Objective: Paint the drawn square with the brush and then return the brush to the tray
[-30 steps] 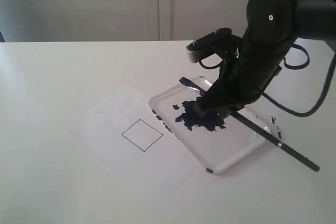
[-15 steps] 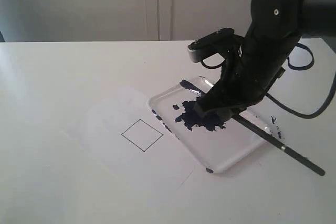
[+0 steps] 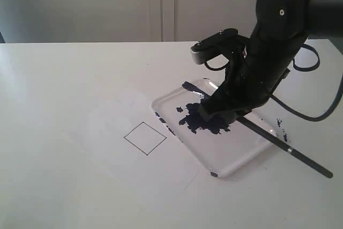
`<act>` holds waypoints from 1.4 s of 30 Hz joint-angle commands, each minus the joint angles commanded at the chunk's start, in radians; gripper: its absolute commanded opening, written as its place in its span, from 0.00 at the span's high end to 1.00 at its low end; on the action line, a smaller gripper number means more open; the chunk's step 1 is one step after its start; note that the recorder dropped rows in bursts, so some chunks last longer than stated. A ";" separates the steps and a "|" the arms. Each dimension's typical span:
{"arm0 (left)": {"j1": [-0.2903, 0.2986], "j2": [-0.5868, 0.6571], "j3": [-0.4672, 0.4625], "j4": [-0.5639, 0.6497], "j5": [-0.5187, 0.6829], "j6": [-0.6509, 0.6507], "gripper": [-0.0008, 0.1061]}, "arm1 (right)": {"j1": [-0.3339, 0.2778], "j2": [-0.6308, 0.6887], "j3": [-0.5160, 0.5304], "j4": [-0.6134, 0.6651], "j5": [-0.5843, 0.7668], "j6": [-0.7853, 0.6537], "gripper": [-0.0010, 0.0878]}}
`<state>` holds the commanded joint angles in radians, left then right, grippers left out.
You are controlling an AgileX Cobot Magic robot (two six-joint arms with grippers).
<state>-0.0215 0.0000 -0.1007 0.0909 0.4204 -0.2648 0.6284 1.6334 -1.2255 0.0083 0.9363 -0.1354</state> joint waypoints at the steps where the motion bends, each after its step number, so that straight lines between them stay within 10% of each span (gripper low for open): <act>1: 0.000 0.000 0.000 0.000 -0.002 0.000 0.99 | 0.000 0.000 0.000 0.000 0.000 0.000 0.99; 6: 0.000 0.000 0.000 -0.004 -0.076 0.000 0.99 | 0.000 0.000 0.000 0.000 -0.009 0.000 0.99; 19: 0.000 0.000 0.000 -0.037 -0.763 -0.213 0.99 | 0.000 0.000 0.000 0.000 -0.018 -0.002 0.99; 28: 0.000 0.000 0.000 -0.013 -0.643 -0.731 0.99 | 0.000 0.000 0.000 0.000 -0.014 -0.022 0.99; 31: -0.004 0.000 -0.013 0.326 -0.605 -0.842 0.99 | 0.000 0.000 0.000 0.000 -0.016 -0.022 0.99; 39: -0.004 0.338 -0.242 1.494 -0.826 -1.852 0.99 | 0.000 0.000 0.000 0.002 -0.028 -0.043 0.99; 42: -0.004 0.466 -0.320 1.539 -0.905 -1.851 0.99 | 0.000 0.000 0.000 0.002 -0.024 -0.043 0.99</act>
<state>-0.0253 0.4662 -0.4204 1.6300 -0.4848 -2.1163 0.6284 1.6334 -1.2255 0.0107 0.9119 -0.1789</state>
